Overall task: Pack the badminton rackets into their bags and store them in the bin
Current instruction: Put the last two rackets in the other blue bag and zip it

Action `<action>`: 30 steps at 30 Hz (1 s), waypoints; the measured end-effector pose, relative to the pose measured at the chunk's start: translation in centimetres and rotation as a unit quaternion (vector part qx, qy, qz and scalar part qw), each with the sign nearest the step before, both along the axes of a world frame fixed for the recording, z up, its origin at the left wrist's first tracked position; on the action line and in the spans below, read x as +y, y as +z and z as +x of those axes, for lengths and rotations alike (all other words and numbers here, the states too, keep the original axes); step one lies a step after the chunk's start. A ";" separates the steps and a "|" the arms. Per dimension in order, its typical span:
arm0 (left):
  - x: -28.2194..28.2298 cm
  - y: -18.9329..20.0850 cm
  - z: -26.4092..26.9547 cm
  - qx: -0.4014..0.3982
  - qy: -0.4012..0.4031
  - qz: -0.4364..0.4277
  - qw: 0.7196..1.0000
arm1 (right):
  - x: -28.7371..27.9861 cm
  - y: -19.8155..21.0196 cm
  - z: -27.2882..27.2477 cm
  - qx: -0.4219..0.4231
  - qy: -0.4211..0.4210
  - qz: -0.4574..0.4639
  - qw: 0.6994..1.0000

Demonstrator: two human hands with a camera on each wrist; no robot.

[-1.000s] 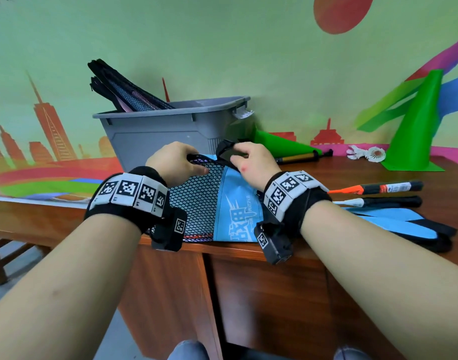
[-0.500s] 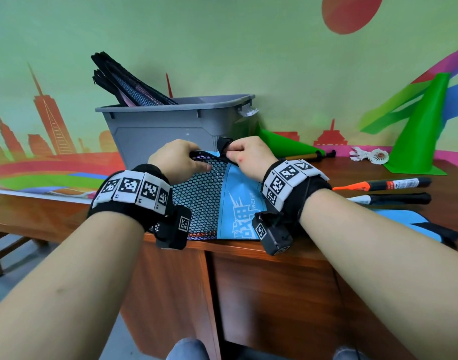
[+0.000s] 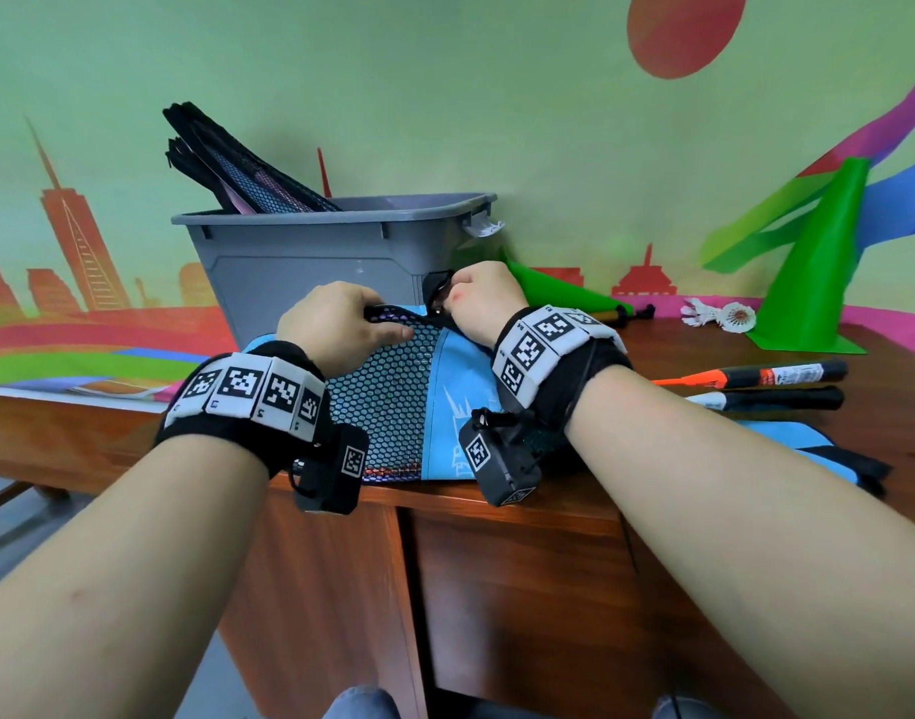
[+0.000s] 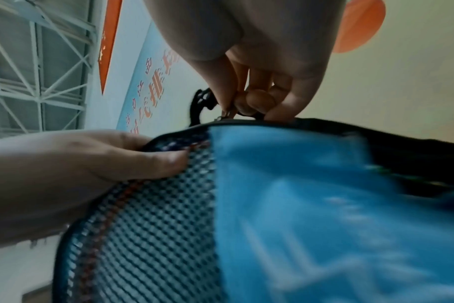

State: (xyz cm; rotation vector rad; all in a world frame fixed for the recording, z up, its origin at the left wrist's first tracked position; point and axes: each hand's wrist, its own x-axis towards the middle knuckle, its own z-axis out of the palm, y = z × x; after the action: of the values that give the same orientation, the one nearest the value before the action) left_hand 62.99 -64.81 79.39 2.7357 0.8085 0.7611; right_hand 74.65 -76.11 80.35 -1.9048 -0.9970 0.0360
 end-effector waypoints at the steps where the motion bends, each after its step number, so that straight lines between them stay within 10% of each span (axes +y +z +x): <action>1: 0.0 0.3 -0.2 -0.012 0.004 0.000 1.000 | -0.4 0.2 0.1 -0.013 -0.001 -0.009 1.000; 11: 2.1 1.5 -3.7 -0.046 0.044 -0.048 0.997 | -6.7 -1.4 6.3 -0.005 -0.169 -0.044 0.985; 24: -4.4 -1.0 5.7 0.128 0.023 0.190 0.973 | -5.4 -2.4 6.2 -0.035 -0.118 -0.038 0.992; 30: -4.8 -3.6 8.3 0.093 0.048 0.216 0.971 | -6.2 -4.2 8.2 -0.089 -0.130 -0.170 0.973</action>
State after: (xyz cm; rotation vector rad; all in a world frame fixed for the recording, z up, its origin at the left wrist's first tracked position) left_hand 71.31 -69.64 75.75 3.2150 0.9104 0.7883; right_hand 82.83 -82.29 76.11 -2.3760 -0.8931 -0.1270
